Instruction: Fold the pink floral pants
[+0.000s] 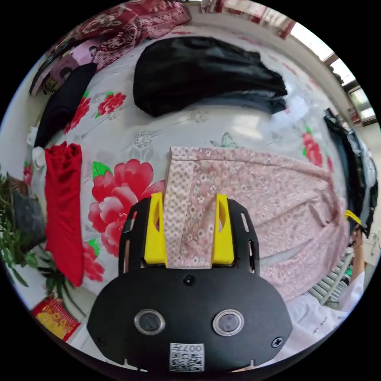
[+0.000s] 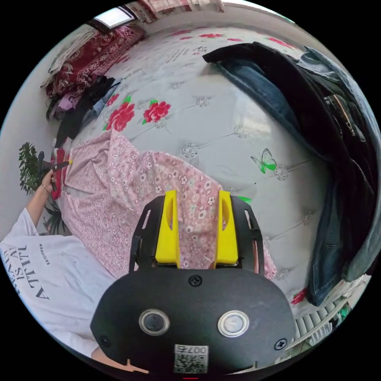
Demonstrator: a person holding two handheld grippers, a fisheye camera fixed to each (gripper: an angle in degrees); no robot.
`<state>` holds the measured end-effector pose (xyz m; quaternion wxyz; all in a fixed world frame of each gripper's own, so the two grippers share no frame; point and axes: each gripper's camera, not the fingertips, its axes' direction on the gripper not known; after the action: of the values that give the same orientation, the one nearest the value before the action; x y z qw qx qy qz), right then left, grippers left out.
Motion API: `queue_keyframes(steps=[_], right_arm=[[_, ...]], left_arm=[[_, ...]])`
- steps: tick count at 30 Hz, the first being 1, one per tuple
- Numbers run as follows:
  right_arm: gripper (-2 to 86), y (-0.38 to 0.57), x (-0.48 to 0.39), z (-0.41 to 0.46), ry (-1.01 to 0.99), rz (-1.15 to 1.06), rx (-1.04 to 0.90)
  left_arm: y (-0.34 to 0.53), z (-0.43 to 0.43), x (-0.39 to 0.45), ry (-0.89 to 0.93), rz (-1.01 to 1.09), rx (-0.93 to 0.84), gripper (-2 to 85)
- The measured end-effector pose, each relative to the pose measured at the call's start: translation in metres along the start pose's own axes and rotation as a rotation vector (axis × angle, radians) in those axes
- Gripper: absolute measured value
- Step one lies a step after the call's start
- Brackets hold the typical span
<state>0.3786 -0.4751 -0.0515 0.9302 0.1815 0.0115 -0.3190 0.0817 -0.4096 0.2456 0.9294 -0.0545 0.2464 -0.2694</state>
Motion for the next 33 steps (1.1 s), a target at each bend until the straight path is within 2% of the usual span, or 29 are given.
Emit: queue_keyframes(steps=[2,3,5,7,9,10,12,14,16,18,20,22,24,26,29,33], right_arm=[[5.6,-0.010,0.001,0.016,0.018,-0.005,-0.098],[3.1,-0.012,-0.002,0.010,0.064,-0.018,-0.070],[1.2,-0.011,-0.007,-0.009,0.089,-0.060,-0.009],[0.4,-0.002,-0.019,-0.041,0.137,-0.133,0.072],[0.1,0.031,-0.047,-0.089,0.203,-0.285,0.196],[0.1,0.043,-0.056,-0.099,0.219,-0.326,0.217],[0.1,0.095,-0.094,-0.119,0.276,-0.467,0.237],[0.4,0.132,-0.118,-0.110,0.279,-0.547,0.171],[1.1,0.161,-0.134,-0.082,0.215,-0.576,0.059],[3.3,0.184,-0.147,-0.034,0.163,-0.553,-0.100],[4.9,0.190,-0.153,-0.014,0.115,-0.553,-0.200],[6.1,0.186,-0.150,-0.020,0.056,-0.524,-0.189],[7.2,0.172,-0.133,-0.050,0.031,-0.450,-0.038],[7.9,0.155,-0.111,-0.071,0.072,-0.364,0.060],[8.8,0.117,-0.072,-0.084,0.167,-0.241,0.121],[9.4,0.062,-0.040,-0.052,0.153,-0.194,-0.065]], left_arm=[[-0.007,-0.002,0.014,-0.048,0.038,0.057,10.3],[-0.015,-0.002,0.020,-0.033,0.054,0.049,4.9],[-0.027,-0.005,0.028,-0.037,0.091,0.046,2.2],[-0.031,-0.032,0.025,0.002,0.095,0.167,1.3],[-0.004,-0.107,0.002,0.175,0.082,0.541,0.9],[0.009,-0.125,-0.004,0.191,0.079,0.629,1.0],[0.074,-0.176,-0.028,0.160,0.075,0.918,1.6],[0.120,-0.184,-0.052,0.115,0.033,0.996,2.9],[0.154,-0.162,-0.083,0.108,-0.064,0.933,5.5],[0.185,-0.099,-0.133,0.169,-0.288,0.668,7.2],[0.219,-0.058,-0.164,0.178,-0.482,0.487,6.8],[0.259,-0.037,-0.186,0.181,-0.653,0.421,6.4],[0.294,-0.034,-0.197,0.216,-0.726,0.467,6.3],[0.295,-0.038,-0.196,0.187,-0.705,0.472,6.4],[0.252,-0.044,-0.178,0.157,-0.526,0.466,7.6],[0.153,-0.030,-0.133,0.173,-0.215,0.402,10.3]])
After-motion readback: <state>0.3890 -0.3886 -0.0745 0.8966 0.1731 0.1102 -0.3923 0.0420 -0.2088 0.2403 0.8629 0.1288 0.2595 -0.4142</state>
